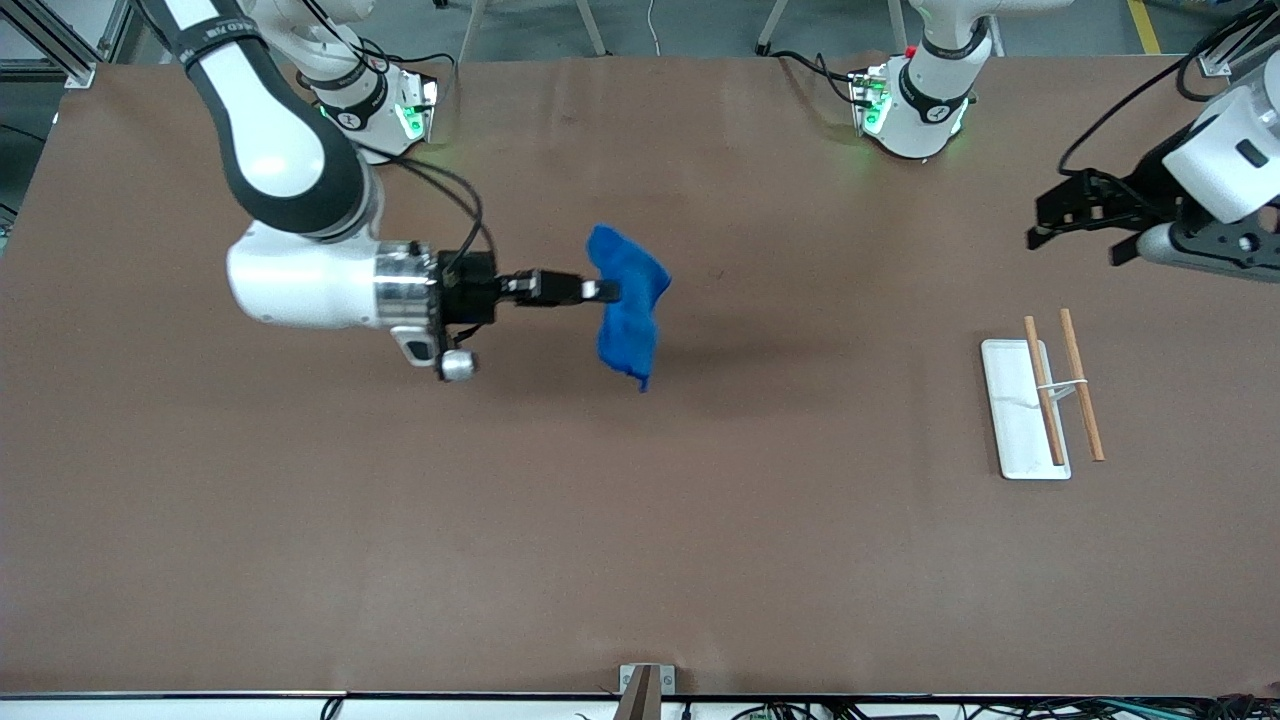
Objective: Right arm passes towel to left arm to hang
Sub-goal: 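Lift the towel with the right gripper toward the table's middle, then hold the towel out while the left gripper grasps its hanging edge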
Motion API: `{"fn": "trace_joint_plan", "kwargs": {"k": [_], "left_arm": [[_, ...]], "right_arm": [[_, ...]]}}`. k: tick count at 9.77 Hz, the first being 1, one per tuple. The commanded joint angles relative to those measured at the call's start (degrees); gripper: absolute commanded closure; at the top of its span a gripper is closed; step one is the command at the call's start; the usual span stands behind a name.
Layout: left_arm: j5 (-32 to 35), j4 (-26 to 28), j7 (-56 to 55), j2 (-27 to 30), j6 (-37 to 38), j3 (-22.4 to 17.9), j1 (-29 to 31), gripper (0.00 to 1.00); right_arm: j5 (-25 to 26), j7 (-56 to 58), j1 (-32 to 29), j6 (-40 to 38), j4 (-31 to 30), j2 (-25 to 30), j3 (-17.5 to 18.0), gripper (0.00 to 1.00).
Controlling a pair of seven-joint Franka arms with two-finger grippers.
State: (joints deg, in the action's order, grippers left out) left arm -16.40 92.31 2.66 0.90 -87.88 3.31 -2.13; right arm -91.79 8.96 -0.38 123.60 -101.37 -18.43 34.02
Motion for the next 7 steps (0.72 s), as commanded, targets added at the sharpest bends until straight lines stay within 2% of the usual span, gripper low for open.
{"fn": "trace_joint_plan", "kwargs": {"k": [1,3,4,6,7], "left_arm": [[-8.96,2.96,1.55,-2.21,0.16,-0.06,-0.07,0.00],[-21.94,4.01,2.25,-5.72,2.26,-0.06,0.19,0.00],[-26.53,6.19,5.22,-6.61,2.45,-0.06,0.11,0.00],[-38.64,12.16,7.61,-6.88,2.36,-0.06,0.11,0.00],[-43.32,13.93,9.18,-8.10,2.36,0.03,0.02,0.00]], "right_arm": [[-11.52,6.59,-0.41,0.15,-0.49,-1.69,3.59,0.99],[-20.92,9.30,0.12,-0.11,-0.23,-2.40,6.31,0.99],[-25.41,12.81,0.12,-0.29,-0.32,-3.09,8.15,0.99],[-30.27,18.61,0.21,-0.55,-0.23,-5.46,10.62,0.99],[-30.72,22.38,0.47,-3.07,-0.23,-7.04,11.33,0.99]]}}
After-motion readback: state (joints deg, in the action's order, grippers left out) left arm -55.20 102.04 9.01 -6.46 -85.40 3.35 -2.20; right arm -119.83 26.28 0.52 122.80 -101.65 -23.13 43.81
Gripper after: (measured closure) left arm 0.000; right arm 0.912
